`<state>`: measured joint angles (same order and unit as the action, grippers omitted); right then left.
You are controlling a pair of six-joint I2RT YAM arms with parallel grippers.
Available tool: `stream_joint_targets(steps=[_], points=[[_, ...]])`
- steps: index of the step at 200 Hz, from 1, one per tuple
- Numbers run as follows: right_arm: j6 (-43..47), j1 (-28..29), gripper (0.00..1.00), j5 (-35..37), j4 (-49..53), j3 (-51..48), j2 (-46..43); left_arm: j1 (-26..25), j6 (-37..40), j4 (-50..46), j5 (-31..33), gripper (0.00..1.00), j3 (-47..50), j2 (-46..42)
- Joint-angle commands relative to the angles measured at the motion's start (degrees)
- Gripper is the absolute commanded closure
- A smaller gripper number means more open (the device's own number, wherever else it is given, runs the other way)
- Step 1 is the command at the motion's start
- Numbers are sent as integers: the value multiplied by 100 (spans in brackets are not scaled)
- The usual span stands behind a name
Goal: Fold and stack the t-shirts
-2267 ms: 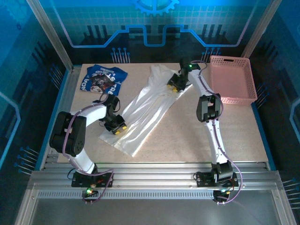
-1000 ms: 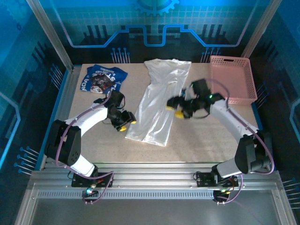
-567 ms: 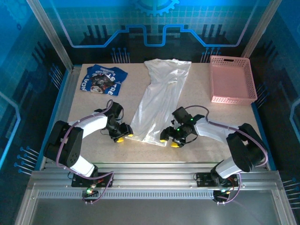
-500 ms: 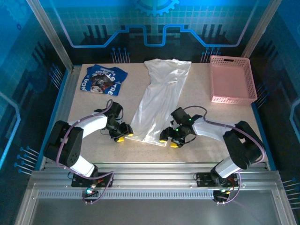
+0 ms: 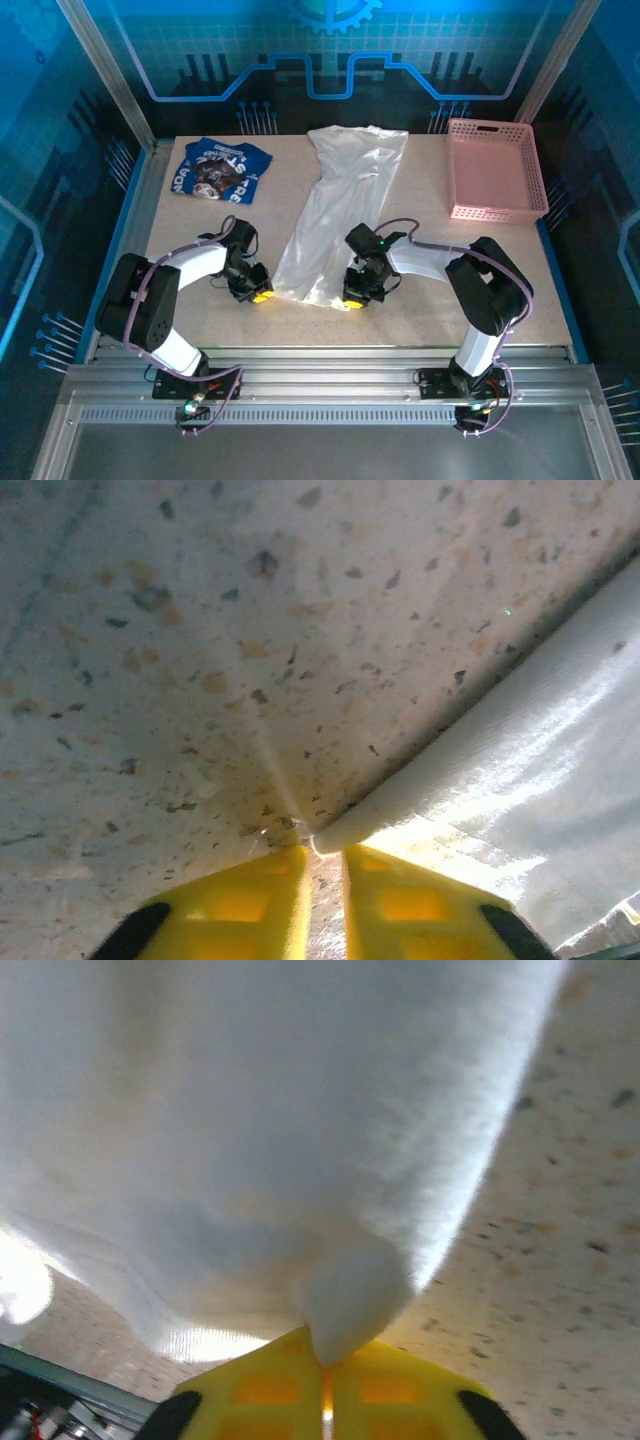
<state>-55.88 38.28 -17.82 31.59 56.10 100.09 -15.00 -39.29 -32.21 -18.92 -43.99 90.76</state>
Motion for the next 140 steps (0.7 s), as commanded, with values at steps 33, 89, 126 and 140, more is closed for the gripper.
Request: stream_joint_targets(steps=[33, 89, 126, 140], points=[[256, 109, 99, 331, 603, -7, -671, -413, 89, 867, -687, 100, 389, -348], [49, 227, 100, 415, 1099, -778, -1710, -918, -475, 465, -662, 100, 811, -1628], [-51, 250, 100, 487, 1568, -1339, -2660, -1631, -1269, 416, -628, 100, 1292, -2479], [-97, 249, 100, 437, 1654, -1562, -3039, -2008, -1616, 305, -446, 100, 1365, -2757]])
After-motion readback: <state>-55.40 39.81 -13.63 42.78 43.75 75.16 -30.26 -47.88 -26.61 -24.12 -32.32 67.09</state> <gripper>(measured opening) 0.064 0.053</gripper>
